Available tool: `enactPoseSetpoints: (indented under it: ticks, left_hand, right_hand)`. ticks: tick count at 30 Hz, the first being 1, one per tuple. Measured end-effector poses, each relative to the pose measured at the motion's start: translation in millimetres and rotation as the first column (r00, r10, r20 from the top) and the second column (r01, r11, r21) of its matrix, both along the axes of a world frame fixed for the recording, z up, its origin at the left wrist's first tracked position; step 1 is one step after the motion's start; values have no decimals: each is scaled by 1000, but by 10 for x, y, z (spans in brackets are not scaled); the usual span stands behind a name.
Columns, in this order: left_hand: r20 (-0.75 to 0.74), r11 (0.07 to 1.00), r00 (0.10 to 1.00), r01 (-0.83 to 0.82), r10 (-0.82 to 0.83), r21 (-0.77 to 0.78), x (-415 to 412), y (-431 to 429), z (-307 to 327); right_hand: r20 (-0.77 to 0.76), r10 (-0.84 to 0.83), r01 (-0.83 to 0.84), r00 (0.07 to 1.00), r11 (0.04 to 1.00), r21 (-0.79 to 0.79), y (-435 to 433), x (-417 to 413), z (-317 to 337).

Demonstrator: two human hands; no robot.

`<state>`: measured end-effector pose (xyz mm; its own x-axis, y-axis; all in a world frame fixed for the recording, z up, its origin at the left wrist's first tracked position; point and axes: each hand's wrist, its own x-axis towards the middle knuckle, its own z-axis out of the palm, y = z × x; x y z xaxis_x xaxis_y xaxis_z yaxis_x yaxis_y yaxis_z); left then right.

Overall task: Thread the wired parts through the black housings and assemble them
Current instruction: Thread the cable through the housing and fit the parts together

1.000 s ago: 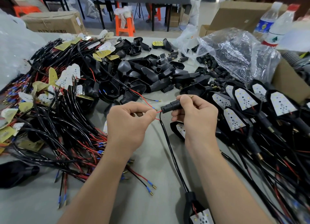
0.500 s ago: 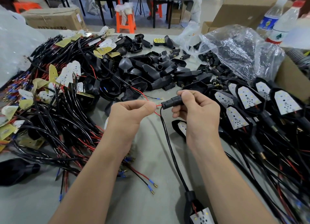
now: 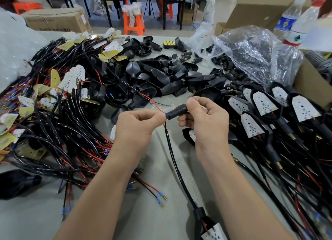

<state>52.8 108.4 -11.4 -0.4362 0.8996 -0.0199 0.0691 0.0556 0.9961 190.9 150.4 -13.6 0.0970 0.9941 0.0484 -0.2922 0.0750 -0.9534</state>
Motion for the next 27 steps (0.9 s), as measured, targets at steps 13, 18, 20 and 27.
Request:
enactPoseSetpoints:
  ticks: [13, 18, 20, 27]
  left_hand:
    - [-127, 1000, 992, -19, 20, 11, 27, -16, -46]
    - [-252, 997, 965, -58, 71, 59, 134, -49, -34]
    - [-357, 989, 924, -105, 136, 105, 153, -72, -27]
    - [-502, 996, 862, -40, 72, 75, 113, -98, -34]
  right_hand:
    - [1, -68, 68, 998, 997, 40, -26, 48, 62]
    - [9, -101, 100, 995, 994, 38, -35, 36, 48]
    - [-10, -58, 58, 998, 998, 7, -31, 37, 56]
    - [-25, 158, -159, 987, 984, -79, -45, 50, 115]
